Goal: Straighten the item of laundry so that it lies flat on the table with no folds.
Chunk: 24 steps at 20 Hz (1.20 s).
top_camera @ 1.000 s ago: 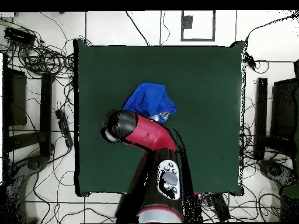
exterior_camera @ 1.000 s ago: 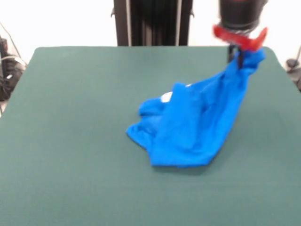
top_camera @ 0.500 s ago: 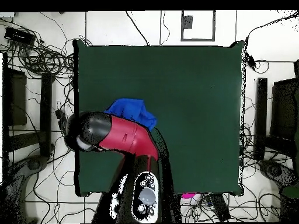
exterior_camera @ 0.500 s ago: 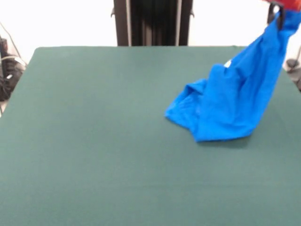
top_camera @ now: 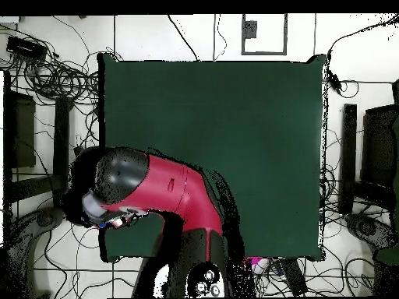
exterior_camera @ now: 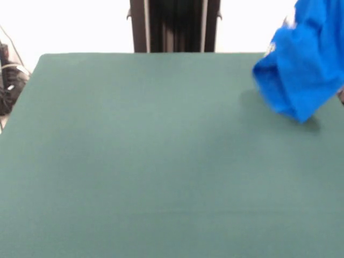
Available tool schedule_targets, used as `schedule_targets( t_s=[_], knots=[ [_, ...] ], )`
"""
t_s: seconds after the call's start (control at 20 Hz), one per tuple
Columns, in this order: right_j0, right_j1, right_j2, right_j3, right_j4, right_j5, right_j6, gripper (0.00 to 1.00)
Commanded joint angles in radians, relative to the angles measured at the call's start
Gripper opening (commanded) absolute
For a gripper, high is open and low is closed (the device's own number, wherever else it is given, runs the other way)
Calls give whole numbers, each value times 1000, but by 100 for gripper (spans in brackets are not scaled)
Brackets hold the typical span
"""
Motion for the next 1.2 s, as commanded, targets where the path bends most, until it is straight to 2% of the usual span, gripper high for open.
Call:
schedule_targets(
  t_s=[0.05,0.35,0.5,0.75,0.85,0.95,1.2],
  knots=[
    [11,-122,46,-17,89,336,391,0],
    [-21,-97,45,-49,67,391,351,0],
    [-69,-46,42,-90,-46,357,232,0],
    [-187,129,88,-141,-240,93,-93,0],
    [-228,181,119,-162,-298,7,-178,0],
    [-252,209,141,-172,-346,-72,-216,0],
    [-275,258,170,-229,-474,-209,-198,0]
  ],
)
